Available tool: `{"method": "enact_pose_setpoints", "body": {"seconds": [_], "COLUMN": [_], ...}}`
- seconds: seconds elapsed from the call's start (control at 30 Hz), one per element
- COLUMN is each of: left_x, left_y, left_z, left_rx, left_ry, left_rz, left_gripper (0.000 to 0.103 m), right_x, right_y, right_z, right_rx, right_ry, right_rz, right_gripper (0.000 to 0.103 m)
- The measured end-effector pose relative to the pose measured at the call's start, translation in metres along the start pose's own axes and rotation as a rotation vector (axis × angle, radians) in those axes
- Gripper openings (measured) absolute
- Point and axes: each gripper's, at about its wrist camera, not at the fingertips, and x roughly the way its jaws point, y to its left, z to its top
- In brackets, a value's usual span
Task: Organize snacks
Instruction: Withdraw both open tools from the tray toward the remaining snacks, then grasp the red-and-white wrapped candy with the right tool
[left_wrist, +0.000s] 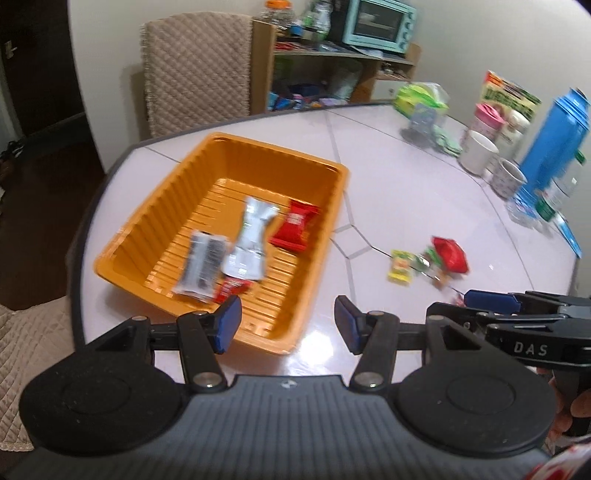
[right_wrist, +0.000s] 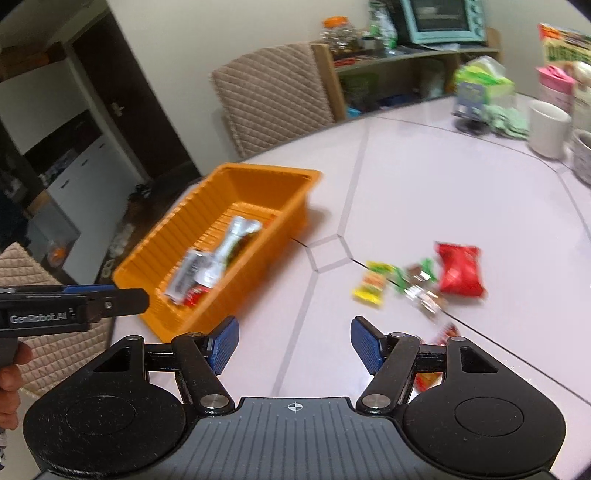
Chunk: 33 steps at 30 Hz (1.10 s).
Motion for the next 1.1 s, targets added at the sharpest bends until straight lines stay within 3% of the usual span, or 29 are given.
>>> {"method": "enact_pose_setpoints", "body": {"seconds": [0.37, 0.63, 0.77, 1.1], "left_x": [0.013, 0.029, 0.038, 0.062], "left_y": [-0.055, -0.083, -0.091, -0.100], "left_z": [-0.015, -0.017, -0.017, -0.022], "left_rx": [0.089, 0.129, 0.141, 0.152], "left_ry": [0.035, 0.060, 0.070, 0.105], "left_rz": [-0.062, -0.076, -0.075, -0.054], "left_gripper": [0.053, 0.053, 0.053, 0.053], "right_x": [-0.033, -0.036, -0.029, 0.004], "right_y": [-0.052, -0.082, -0.094, -0.106], "right_z": [-0.030, -0.036, -0.035, -0.033], "right_rx": [0.083, 0.037, 0.009, -0.108], "right_ry": [-0.009, -0.021, -0.009, 0.044], "right_rz": [-0.137, -0.207, -0.202, -0.172], "right_gripper": [0.067, 0.066, 0.053, 0.043]}}
